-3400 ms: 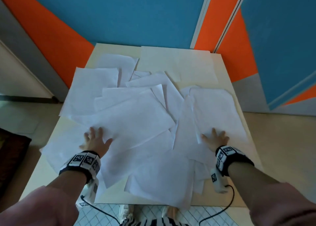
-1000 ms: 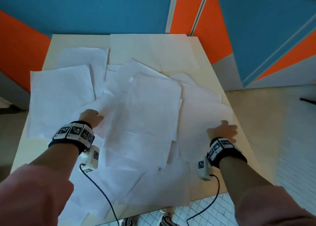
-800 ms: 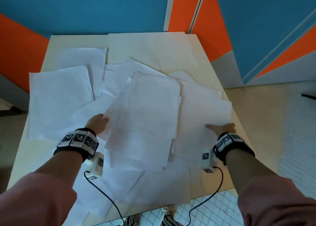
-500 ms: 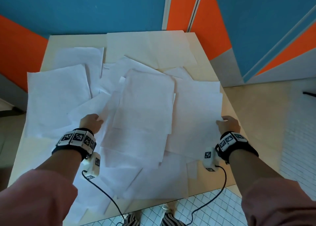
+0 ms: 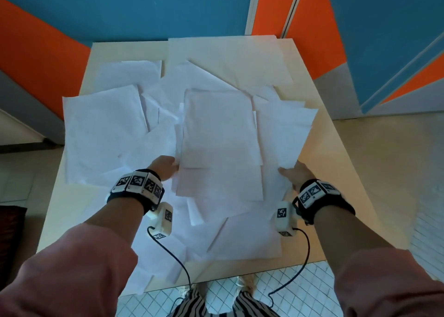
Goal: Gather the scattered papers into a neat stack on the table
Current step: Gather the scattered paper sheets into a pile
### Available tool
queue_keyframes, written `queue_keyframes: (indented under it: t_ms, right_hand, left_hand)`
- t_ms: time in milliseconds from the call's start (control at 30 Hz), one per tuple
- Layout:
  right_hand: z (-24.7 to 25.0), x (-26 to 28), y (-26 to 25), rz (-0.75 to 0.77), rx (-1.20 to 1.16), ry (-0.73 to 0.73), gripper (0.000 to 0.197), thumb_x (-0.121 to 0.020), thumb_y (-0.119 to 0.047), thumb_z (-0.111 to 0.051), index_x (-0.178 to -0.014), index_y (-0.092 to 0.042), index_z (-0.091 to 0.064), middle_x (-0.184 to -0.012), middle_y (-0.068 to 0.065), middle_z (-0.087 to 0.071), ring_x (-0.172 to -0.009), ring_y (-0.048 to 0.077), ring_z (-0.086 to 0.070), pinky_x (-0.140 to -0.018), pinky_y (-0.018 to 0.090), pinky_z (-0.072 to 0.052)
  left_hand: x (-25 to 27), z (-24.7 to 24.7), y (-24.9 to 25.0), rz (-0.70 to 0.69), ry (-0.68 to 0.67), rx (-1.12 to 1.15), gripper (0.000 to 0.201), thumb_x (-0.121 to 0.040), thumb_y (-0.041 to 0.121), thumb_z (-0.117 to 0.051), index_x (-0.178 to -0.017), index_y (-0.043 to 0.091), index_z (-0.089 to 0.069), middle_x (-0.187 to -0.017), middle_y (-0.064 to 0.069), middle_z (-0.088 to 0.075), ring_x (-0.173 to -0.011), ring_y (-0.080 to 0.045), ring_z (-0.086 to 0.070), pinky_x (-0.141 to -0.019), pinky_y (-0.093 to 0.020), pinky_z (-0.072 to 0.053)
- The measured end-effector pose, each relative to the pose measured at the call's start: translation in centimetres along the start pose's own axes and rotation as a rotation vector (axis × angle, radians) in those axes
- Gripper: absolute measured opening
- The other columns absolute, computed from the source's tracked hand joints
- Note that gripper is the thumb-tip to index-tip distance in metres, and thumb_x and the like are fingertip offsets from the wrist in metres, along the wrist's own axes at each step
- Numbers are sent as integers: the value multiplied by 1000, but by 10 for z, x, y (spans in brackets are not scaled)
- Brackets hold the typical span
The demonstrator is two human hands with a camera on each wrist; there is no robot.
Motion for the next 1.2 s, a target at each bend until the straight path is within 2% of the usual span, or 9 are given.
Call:
queue_keyframes:
  t_ms: [133, 300, 433, 533, 700, 833, 933, 1067, 1200]
  right_hand:
    - [31, 2, 1, -22, -5, 273, 57, -86, -22, -63, -136, -5, -41, -139, 21, -46, -126, 38, -46, -99, 43, -40]
    - [10, 6, -4, -123, 175, 211, 69, -87, -34, -60, -140, -2, -29, -143, 23, -32, -131, 42, -35, -105, 50, -36]
    - [-24, 11, -17, -55, 251, 180, 53, -90, -16, -54, -136, 1, -33, -140, 24, -35, -128, 42, -39, -106, 47, -36]
    - [-36, 16, -22, -45, 273, 206, 52, -90, -14, -52, -136, 0, -34, -139, 23, -34, -128, 41, -37, -105, 46, -35]
    - [-24, 31, -45, 39, 382, 370, 64, -88, -25, -57, -143, -11, -27, -142, 19, -30, -129, 38, -33, -103, 49, -31]
    - [-62, 46, -77, 376, 536, 183, 62, -84, -31, -63, -140, -17, -38, -143, 14, -29, -131, 36, -31, -103, 47, -32]
    - [-96, 54, -85, 436, 627, 59, 57, -83, -37, -63, -134, -20, -45, -141, 11, -31, -131, 34, -30, -102, 46, -34]
    - [-116, 55, -79, 343, 690, -25, 43, -84, -42, -58, -121, -21, -53, -135, 9, -35, -128, 34, -31, -100, 47, -34]
    - [-130, 60, -80, 374, 778, -54, 37, -85, -42, -57, -116, -23, -53, -133, 7, -37, -127, 32, -34, -100, 46, -33]
  left_hand:
    - [6, 44, -33, 119, 357, -93, 49, -88, 29, -59, -131, 9, -50, -140, -19, -42, -128, -37, -40, -106, -43, -36]
    - [7, 58, -61, 223, 324, -165, 84, -86, 41, -59, -150, 9, -14, -155, -16, -20, -138, -39, -25, -109, -50, -30]
    - [3, 55, -42, 160, 269, -229, 56, -92, 35, -51, -138, 6, -39, -140, -18, -32, -128, -40, -33, -99, -48, -39]
    - [7, 46, -34, 114, 222, -231, 60, -90, 38, -54, -138, 8, -37, -138, -18, -33, -127, -39, -35, -100, -49, -39]
    - [34, 74, -61, 98, 420, -82, 66, -86, 37, -61, -142, 11, -37, -144, -17, -33, -131, -38, -36, -106, -49, -33]
    - [65, 80, -111, 294, 327, -208, 73, -77, 35, -73, -134, 3, -41, -138, -21, -36, -127, -40, -40, -105, -50, -38]
    - [80, 64, -142, 427, 160, -250, 93, -68, 43, -79, -133, -5, -34, -136, -25, -39, -125, -40, -45, -103, -46, -42]
    - [75, 55, -140, 340, 123, -253, 59, -80, 42, -67, -114, -6, -59, -117, -20, -64, -110, -32, -61, -88, -34, -48]
    - [70, 56, -132, 324, 198, -204, 41, -89, 33, -56, -109, -3, -65, -118, -19, -65, -111, -32, -61, -89, -34, -47]
Point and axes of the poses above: each hand's wrist, its own x-axis away from the middle knuckle, its own z-axis out of the back of the hand, y = z × x, the point moved 6 cm from there along -x, towards the middle knuckle
